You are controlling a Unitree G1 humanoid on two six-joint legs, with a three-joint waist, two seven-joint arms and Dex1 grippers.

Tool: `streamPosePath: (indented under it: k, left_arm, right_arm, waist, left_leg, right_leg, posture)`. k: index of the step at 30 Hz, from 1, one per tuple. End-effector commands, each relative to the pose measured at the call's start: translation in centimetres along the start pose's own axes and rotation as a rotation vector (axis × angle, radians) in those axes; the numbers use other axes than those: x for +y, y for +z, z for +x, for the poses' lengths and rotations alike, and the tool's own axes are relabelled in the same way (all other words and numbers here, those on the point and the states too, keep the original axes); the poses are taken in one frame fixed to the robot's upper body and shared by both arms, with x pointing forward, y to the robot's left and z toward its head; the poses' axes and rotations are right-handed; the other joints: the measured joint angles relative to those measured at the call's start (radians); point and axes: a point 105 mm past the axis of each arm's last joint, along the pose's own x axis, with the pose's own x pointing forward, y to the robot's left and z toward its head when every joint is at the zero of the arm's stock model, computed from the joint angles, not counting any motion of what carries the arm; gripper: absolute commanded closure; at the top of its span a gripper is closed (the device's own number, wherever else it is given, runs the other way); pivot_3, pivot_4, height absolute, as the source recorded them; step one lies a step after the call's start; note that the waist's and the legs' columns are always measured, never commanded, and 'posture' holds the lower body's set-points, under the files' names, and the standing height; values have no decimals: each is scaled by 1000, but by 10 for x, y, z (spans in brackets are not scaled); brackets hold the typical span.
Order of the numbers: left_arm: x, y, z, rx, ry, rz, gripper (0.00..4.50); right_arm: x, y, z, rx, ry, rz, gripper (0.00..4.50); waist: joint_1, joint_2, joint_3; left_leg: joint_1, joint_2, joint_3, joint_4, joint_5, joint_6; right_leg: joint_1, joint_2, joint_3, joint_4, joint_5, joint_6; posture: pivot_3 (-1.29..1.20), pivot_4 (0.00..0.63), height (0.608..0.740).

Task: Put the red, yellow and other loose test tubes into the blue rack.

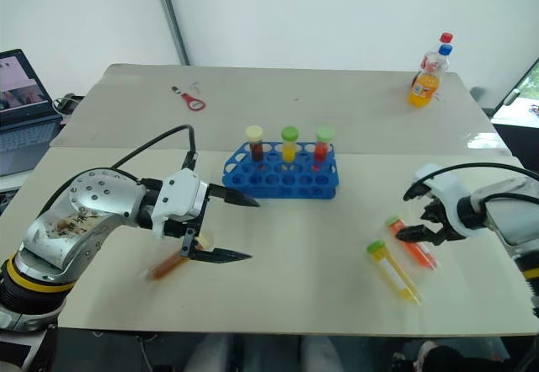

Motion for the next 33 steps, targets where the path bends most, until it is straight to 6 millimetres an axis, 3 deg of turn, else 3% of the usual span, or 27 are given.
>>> streamPosePath:
  k: [1, 5, 10, 12, 17, 21, 27, 33]
  left_arm:
    - [0, 7, 1, -6, 17, 52, 62]
    - [-1, 6, 2, -5, 27, 51, 0]
    - [-1, 3, 3, 0, 39, 52, 0]
    - [1, 0, 2, 6, 48, 51, 0]
    - [19, -9, -15, 23, 191, 11, 0]
    - [35, -12, -29, -14, 351, -27, 0]
    - [38, -15, -31, -37, 396, -67, 0]
    - [41, -8, -27, -72, 405, -90, 0]
  right_arm:
    - [-6, 0, 0, 24, -21, 39, 0]
    - [-4, -3, 4, 58, -7, 40, 1175]
    - [5, -1, 4, 61, 28, 57, 3006]
    - [7, 3, 2, 41, 30, 61, 3452]
    - [17, 42, -25, -175, 23, -71, 3480]
    - [35, 87, -43, -525, -17, -164, 3481]
    - [59, 133, -47, -995, -69, -137, 3483]
    - [75, 155, -42, -1186, -122, -152, 3485]
  waist:
    - [0, 0, 0]
    - [3, 0, 0]
    - [2, 0, 0]
    - [2, 0, 0]
    - [2, 0, 0]
    - [0, 0, 0]
    - [3, 0, 0]
    - [6, 0, 0]
  left_leg:
    - [0, 0, 0, 0, 0, 0]
    - [0, 0, 0, 0, 0, 0]
    - [0, 0, -1, 0, 0, 0]
    - [0, 0, -2, 0, 0, 0]
    - [0, 0, -2, 0, 0, 0]
    - [-1, 0, -3, 0, 0, 0]
    - [-2, 0, -5, 0, 0, -1]
    - [-5, -1, -6, 1, 2, -4]
  right_leg:
    - [0, 0, 0, 0, 0, 0]
    - [0, 0, 0, 0, 0, 0]
    - [0, 0, -1, 0, 0, 0]
    - [0, 0, -1, 0, 0, 0]
    - [0, 0, -1, 1, 0, 0]
    - [0, 1, -1, 1, 0, 0]
    - [0, 1, -2, 2, 0, 0]
    - [-2, 0, -2, 2, 0, 0]
  posture:
    - [0, 150, 740]
    - [0, 150, 740]
    - [0, 150, 740]
    - [0, 150, 740]
    - [0, 150, 740]
    - [0, 150, 740]
    - [0, 150, 740]
    - [0, 150, 740]
